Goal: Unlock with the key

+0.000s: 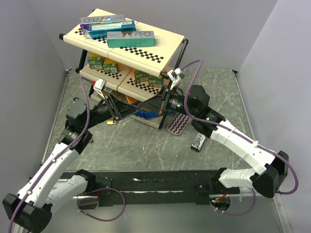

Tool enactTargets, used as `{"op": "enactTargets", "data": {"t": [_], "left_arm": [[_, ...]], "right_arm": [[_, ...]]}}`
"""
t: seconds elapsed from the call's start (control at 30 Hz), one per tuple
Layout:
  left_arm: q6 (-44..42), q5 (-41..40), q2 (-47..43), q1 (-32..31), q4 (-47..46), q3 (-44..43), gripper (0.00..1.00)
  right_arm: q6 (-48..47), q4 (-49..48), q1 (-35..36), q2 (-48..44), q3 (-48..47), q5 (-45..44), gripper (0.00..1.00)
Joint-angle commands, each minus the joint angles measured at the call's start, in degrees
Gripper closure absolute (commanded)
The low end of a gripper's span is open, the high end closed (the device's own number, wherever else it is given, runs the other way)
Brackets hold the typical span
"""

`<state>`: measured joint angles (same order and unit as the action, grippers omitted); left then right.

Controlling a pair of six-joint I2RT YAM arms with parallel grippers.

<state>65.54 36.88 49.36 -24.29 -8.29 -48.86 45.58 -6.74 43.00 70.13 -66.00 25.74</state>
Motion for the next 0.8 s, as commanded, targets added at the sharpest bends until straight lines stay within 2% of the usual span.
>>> {"op": "enactTargets", "data": {"t": [0.0,0.07,0.27,0.4,0.53,0.6,0.67,0.7,0.77], "left_arm": [[0.9,1.0,0.2,0.0,-3.6,-0.4,0.6],[1.0,0.8,0.3,0.0,-3.7,-0.3,0.62],[0.8,-0.6,-0.4,0.0,-2.3,0.1,0.8],[0.3,-1.3,-1.2,0.1,-1.0,0.3,0.99],[-0.8,-0.1,-1.2,0.8,0.0,0.0,0.99],[-1.8,4.3,-1.1,2.1,0.1,-0.4,0.99],[-3.0,7.9,-0.4,4.2,1.3,-1.5,0.99],[-4.6,11.5,-0.1,5.0,2.8,-2.0,0.99],[-7.1,14.9,1.3,6.1,4.9,-4.0,0.99]], "right_arm": [[0.6,-3.2,0.3,-0.3,-2.5,1.3,1.0],[0.7,-3.1,0.3,-0.4,-2.3,1.5,1.0],[1.2,-2.8,0.3,-0.5,-1.4,2.0,1.0],[1.0,-2.8,0.3,-0.8,-0.9,2.7,1.0],[0.8,-2.8,0.3,-0.8,-0.7,4.8,1.0],[-0.7,-1.1,0.2,-1.2,-1.1,6.5,1.0],[-3.3,2.9,0.3,-1.7,-3.0,7.2,0.94],[-6.3,6.4,0.2,-2.4,-3.5,7.9,0.8],[-9.4,10.6,0.2,-3.2,-4.8,8.6,0.66]]}}
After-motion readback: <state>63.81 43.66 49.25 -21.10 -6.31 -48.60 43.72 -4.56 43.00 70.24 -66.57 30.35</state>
